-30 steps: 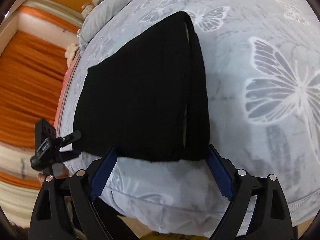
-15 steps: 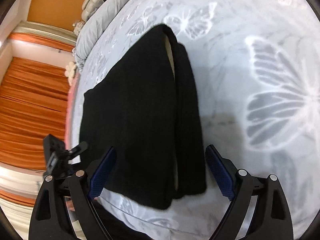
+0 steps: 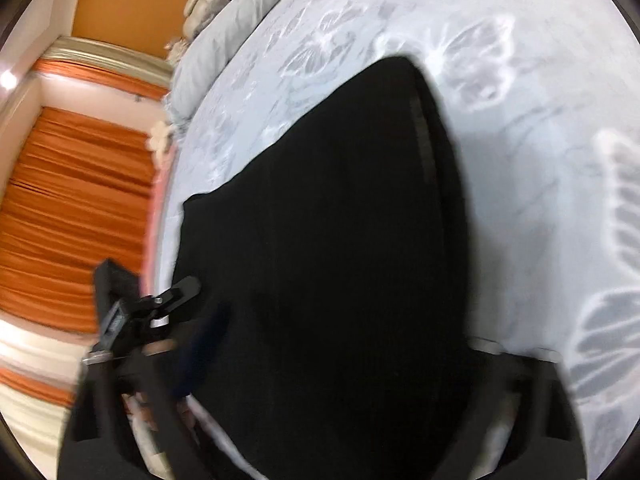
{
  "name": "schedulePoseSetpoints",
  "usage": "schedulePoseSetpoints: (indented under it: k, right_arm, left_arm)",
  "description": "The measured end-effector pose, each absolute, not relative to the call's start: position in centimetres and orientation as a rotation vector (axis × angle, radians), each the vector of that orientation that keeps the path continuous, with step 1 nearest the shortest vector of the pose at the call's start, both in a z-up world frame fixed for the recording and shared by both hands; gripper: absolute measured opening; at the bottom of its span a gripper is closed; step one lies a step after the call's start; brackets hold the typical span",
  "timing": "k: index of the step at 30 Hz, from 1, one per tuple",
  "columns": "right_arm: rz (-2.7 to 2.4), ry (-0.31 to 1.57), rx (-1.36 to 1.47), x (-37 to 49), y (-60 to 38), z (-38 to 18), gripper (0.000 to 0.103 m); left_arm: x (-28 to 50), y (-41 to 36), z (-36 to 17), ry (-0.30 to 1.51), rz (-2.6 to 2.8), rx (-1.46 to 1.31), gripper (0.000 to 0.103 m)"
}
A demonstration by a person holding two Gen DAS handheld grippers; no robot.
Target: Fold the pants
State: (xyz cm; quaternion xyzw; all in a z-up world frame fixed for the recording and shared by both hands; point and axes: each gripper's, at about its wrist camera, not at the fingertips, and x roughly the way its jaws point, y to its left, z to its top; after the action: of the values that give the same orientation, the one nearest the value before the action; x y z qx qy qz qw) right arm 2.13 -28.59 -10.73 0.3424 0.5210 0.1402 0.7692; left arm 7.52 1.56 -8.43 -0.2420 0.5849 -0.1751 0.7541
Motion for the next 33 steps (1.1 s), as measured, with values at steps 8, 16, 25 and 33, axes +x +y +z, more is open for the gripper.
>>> schedulePoseSetpoints:
  k: [8, 16, 25, 33]
  right_arm:
    - [0.324, 1.039, 0.695, 0.4, -27.9, -8.4, 0.038]
    - [0.389, 0.935, 0.651, -2.3, -26.6, -3.5, 0.037]
    - [0.435, 0.764, 0.588, -3.8, -25.5, 3.2, 0.037]
    - [0.477, 0.647, 0.540, -1.5, -24.3, 8.6, 0.037]
  left_arm:
    - [6.1, 3.5, -6.9, 1.237, -0.413, -0.579, 0.036]
    - [2.6, 2.5, -0.6, 1.080, -0.474, -0.456, 0.035]
    - [0.7, 4.2, 6.2, 0.903, -0.498, -0.440, 0.035]
    - [2.3, 4.9, 12.2, 0.777, -0.485, -0.414, 0.035]
